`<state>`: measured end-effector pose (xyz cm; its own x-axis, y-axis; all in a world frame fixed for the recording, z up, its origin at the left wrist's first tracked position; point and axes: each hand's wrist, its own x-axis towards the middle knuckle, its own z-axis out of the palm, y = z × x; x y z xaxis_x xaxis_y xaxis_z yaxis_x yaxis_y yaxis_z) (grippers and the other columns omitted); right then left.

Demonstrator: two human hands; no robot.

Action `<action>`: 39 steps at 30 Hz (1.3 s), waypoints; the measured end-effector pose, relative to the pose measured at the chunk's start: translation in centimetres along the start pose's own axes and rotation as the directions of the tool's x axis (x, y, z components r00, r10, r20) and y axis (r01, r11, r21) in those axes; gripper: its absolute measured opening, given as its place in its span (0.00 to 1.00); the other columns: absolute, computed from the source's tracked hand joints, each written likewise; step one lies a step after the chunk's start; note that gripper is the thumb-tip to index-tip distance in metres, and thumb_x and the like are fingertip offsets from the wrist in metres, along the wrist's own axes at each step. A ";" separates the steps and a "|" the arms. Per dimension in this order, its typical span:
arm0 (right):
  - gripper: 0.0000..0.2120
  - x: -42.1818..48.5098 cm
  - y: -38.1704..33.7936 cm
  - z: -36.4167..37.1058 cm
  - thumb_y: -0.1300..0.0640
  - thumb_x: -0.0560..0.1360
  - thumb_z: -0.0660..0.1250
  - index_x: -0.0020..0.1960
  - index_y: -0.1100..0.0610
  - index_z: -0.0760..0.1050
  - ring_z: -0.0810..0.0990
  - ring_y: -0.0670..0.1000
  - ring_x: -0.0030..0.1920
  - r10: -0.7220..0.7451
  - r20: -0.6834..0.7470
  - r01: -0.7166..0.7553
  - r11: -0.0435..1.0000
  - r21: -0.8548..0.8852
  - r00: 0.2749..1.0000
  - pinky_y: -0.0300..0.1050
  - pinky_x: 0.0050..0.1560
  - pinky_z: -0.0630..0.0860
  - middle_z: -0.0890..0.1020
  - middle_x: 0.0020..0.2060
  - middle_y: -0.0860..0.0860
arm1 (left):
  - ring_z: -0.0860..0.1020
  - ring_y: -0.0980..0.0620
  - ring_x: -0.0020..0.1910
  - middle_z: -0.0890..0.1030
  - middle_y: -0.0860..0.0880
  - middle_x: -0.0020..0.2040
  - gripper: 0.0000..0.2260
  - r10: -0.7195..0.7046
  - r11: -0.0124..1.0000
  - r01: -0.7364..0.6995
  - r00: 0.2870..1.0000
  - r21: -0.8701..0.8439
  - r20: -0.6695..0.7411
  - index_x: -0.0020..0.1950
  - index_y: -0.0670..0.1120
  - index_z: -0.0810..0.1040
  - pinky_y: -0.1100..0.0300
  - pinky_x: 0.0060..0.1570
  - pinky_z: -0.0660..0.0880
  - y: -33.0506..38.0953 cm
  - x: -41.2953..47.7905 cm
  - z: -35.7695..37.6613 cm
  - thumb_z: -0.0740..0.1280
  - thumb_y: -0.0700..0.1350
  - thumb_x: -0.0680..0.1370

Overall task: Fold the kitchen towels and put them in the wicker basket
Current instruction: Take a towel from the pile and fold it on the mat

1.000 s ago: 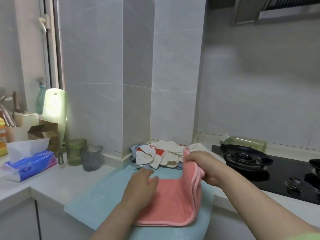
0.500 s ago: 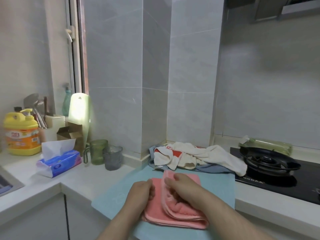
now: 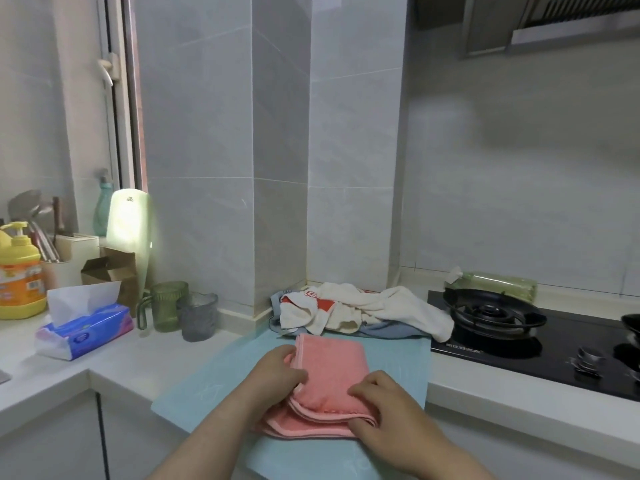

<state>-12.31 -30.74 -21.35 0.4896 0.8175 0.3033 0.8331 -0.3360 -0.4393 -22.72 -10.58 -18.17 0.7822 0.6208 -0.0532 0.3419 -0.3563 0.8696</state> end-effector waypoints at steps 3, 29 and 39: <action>0.25 0.2 -0.3 0.6 0.40 0.74 0.61 0.70 0.43 0.69 0.70 0.40 0.60 -0.014 -0.062 0.008 0.995 -0.097 0.998 0.34 0.59 0.67 0.69 0.59 0.38 | 0.67 0.57 0.18 0.79 0.41 0.56 0.24 -0.004 0.997 0.002 0.999 -0.073 -0.034 0.68 0.53 0.73 0.67 0.21 0.64 1.0 0.1 -0.1 0.65 0.37 0.74; 0.28 1.1 -0.7 1.8 0.55 0.72 0.54 0.70 0.38 0.69 0.62 0.42 0.64 -0.143 0.049 0.150 0.975 -0.162 0.988 0.34 0.65 0.61 0.67 0.66 0.39 | 0.77 0.49 0.54 0.74 0.46 0.67 0.26 -0.013 0.996 0.036 0.970 0.088 -0.242 0.73 0.50 0.67 0.63 0.42 0.75 -0.2 1.2 -2.4 0.65 0.41 0.74; 0.21 2.6 -0.4 1.0 0.44 0.64 0.54 0.49 0.20 0.71 0.71 0.36 0.58 -0.091 0.140 0.073 0.989 0.129 0.986 0.32 0.63 0.65 0.76 0.54 0.32 | 0.47 0.47 0.79 0.50 0.48 0.81 0.27 0.141 0.621 -0.191 0.981 0.760 0.132 0.80 0.51 0.50 0.44 0.76 0.50 -2.5 5.6 1.5 0.44 0.58 0.83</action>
<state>-11.58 -28.02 -21.24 0.3711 0.9020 0.2209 0.8267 -0.2125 -0.5210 -18.48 -7.25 -21.37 0.8844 0.4668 0.0053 0.4586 -0.8709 0.1766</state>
